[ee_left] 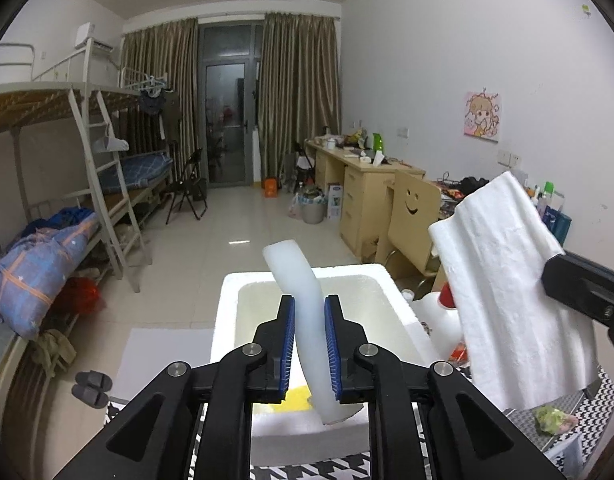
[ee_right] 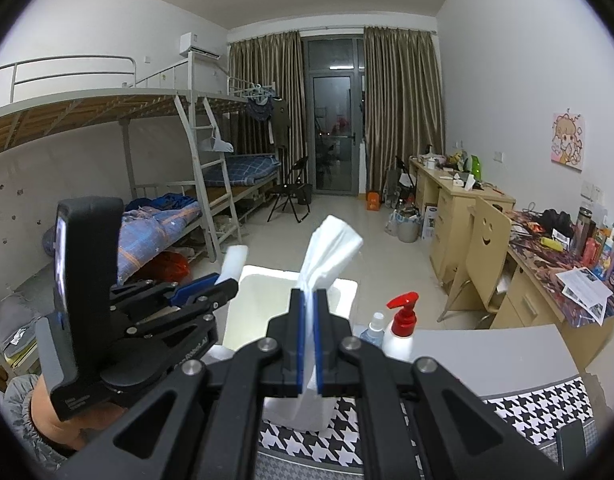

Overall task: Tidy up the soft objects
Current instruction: 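Carry the foam tube over the box and open the left tool inside, then lower the white tissue into the box and open the right tool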

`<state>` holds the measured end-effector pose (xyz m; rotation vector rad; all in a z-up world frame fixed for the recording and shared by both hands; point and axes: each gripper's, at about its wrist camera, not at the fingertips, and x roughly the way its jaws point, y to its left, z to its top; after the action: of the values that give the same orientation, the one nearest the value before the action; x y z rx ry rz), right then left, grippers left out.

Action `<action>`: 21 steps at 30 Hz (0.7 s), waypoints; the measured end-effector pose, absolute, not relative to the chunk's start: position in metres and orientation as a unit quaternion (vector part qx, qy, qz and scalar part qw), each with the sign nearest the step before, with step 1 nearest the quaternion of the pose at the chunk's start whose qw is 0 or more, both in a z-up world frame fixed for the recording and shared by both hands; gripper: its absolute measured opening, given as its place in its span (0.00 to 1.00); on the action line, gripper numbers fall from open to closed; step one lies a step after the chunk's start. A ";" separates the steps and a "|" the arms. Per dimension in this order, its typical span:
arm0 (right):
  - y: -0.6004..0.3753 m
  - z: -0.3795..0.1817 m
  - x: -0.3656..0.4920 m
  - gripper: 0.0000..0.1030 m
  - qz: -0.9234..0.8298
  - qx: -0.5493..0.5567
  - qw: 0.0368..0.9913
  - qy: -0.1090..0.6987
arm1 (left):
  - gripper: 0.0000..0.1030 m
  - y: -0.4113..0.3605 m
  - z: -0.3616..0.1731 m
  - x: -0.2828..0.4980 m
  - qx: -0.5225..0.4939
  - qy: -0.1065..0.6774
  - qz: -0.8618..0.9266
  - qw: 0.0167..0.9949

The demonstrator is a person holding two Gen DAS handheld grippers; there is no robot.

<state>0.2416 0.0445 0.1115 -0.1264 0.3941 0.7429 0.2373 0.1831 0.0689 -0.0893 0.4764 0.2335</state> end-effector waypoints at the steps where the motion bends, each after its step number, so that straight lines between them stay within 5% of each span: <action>1: 0.046 0.112 0.243 0.06 0.358 -0.062 0.912 0.192 | 0.21 0.185 0.068 0.239 -0.047 0.237 0.112 0.964; 3: 0.048 0.112 0.244 0.06 0.356 -0.063 0.912 0.193 | 0.33 0.191 0.065 0.244 -0.062 0.242 0.100 0.963; 5: 0.050 0.112 0.244 0.06 0.352 -0.063 0.913 0.195 | 0.58 0.196 0.061 0.246 -0.066 0.247 0.111 0.960; 9: 0.054 0.112 0.246 0.06 0.351 -0.064 0.914 0.196 | 0.67 0.203 0.063 0.236 -0.061 0.231 0.129 0.962; 13: 0.059 0.111 0.247 0.06 0.353 -0.067 0.912 0.198 | 0.93 0.207 0.071 0.220 -0.054 0.206 0.155 0.965; 21: 0.079 0.114 0.249 0.06 0.363 -0.073 0.908 0.196 | 0.99 0.212 0.074 0.198 -0.035 0.192 0.187 0.963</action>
<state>0.2493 0.0788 0.1138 -0.1508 0.4039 0.7496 0.1985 0.2120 0.0744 -0.0710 0.3879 0.3783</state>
